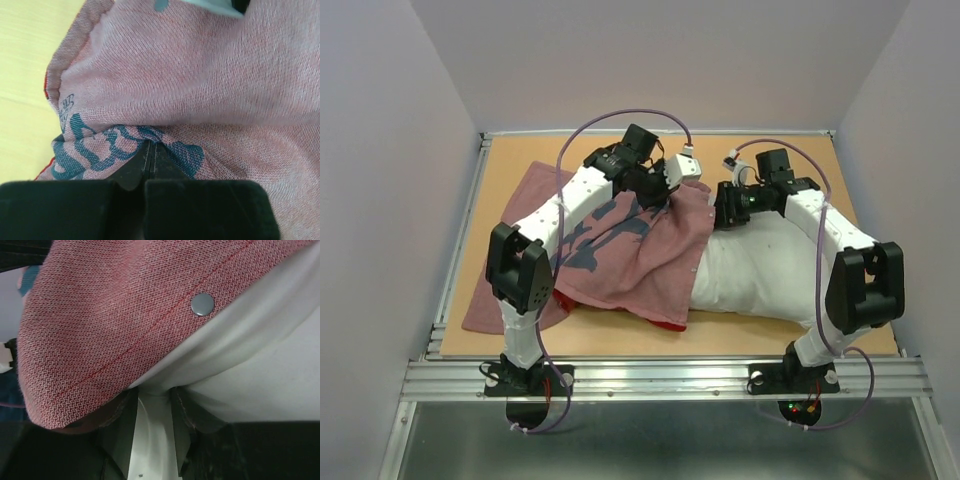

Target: Put the pillow into the pillowcase

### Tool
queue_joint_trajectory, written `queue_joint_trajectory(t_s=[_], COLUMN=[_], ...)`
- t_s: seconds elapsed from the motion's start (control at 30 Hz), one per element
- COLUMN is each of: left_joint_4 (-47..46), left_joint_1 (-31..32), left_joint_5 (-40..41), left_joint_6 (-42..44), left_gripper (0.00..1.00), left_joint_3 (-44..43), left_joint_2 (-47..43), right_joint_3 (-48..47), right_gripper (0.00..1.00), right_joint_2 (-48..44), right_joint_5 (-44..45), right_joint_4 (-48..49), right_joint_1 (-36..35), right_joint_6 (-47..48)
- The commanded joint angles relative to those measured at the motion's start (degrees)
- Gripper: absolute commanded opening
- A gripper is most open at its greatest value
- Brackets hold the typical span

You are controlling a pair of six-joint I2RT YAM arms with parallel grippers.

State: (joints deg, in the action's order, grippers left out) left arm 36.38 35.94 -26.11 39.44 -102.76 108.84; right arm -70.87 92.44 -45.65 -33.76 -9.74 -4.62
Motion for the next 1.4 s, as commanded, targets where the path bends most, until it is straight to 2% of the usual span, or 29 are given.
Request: queue_joint_trajectory(t_s=[0.0, 0.07, 0.1, 0.17, 0.2, 0.23, 0.27, 0.3, 0.4, 0.43, 0.53, 0.63, 0.73, 0.9, 1.0, 1.03, 1.1, 1.13, 1.17, 1.2, 1.3, 1.37], left_joint_4=[-3.9, -3.1, -2.6, -1.0, -0.4, 0.3, 1.7, 2.4, 4.9, 5.4, 3.2, 0.0, -1.0, -0.1, 2.4, 2.7, 2.8, 2.9, 2.8, 2.8, 0.8, -4.3], left_joint_1=[-0.7, -2.1, -3.1, -4.1, -4.1, -4.0, -3.3, -2.6, 1.0, 1.8, 5.2, 9.0, 10.2, 11.0, 11.1, 11.0, 11.1, 11.3, 11.5, 12.4, 15.2, 16.8], left_joint_5=[0.2, 1.6, 2.2, 2.9, 3.3, 2.5, 2.0, 1.9, 1.5, 1.0, 2.7, 10.3, 15.0, 19.9, 20.8, 19.4, 16.8, 12.9, 11.3, 7.9, 2.9, 1.0], left_joint_6=[0.0, -0.2, -0.8, -2.5, -3.0, -3.3, -4.4, -5.2, -9.1, -10.2, -18.2, -23.7, -27.3, -27.6, -25.7, -25.4, -25.1, -24.6, -24.2, -23.7, -23.9, -25.5], left_gripper=[0.00, 0.13, 0.28, 0.43, 0.59, 0.66, 0.78, 0.80, 0.91, 0.99, 0.99, 0.99, 0.99, 0.99, 0.67, 0.44, 0.17, 0.00, 0.00, 0.00, 0.00, 0.00], left_joint_3=[2.1, 3.4, 3.4, 2.0, 1.3, 0.5, -0.9, -1.5, -2.8, -2.9, -2.0, -3.1, -6.6, -13.4, -16.4, -16.9, -18.3, -19.1, -19.9, -22.1, -28.1, -30.8], left_joint_2=[-6.8, -9.9, -11.0, -14.2, -15.3, -16.2, -17.6, -18.0, -17.3, -16.8, -14.1, -10.2, -5.9, 1.5, 5.1, 5.7, 7.0, 7.6, 8.1, 9.4, 11.6, 12.7], right_joint_3=[-3.8, -2.3, -1.6, -0.8, -0.7, -0.9, -1.4, -2.0, -5.4, -6.0, -6.7, -4.1, -1.8, 1.9, 4.0, 4.4, 5.1, 5.1, 5.1, 4.6, 1.3, -0.6], right_gripper=[0.37, 0.38, 0.38, 0.43, 0.45, 0.48, 0.51, 0.61, 0.77, 0.80, 0.88, 0.89, 0.93, 0.95, 0.88, 0.81, 0.69, 0.57, 0.50, 0.39, 0.21, 0.16], right_joint_2=[0.6, -1.1, -2.3, -6.0, -7.3, -8.9, -11.6, -13.1, -17.1, -17.8, -19.2, -18.9, -17.2, -15.0, -12.7, -11.9, -10.3, -8.9, -8.0, -6.3, -4.0, -2.9], right_joint_5=[-8.7, -7.8, -7.3, -4.6, -3.8, -3.0, -1.5, 1.9, 8.6, 10.5, 20.1, 26.7, 27.8, 26.3, 21.3, 20.0, 16.6, 12.3, 10.0, 5.8, -0.4, -3.5], right_joint_4=[4.0, 4.0, 3.9, 3.7, 3.5, 3.3, 2.7, 2.2, -1.0, -3.0, -6.9, -11.1, -14.5, -14.9, -15.8, -16.0, -16.1, -16.1, -15.6, -15.2, -14.4, -13.0], right_joint_1=[-2.0, -2.0, -2.0, -1.7, -1.4, -0.9, 0.4, 1.1, 4.5, 6.0, 7.4, 9.9, 15.3, 16.9, 16.9, 16.9, 16.9, 16.9, 16.9, 16.8, 16.7, 16.3], right_joint_6=[-6.0, -5.8, -5.7, -5.9, -5.8, -5.8, -5.7, -5.5, -4.6, -4.0, 0.0, 4.1, 9.4, 12.1, 13.9, 14.1, 15.0, 15.4, 15.4, 14.0, 11.5, 9.6])
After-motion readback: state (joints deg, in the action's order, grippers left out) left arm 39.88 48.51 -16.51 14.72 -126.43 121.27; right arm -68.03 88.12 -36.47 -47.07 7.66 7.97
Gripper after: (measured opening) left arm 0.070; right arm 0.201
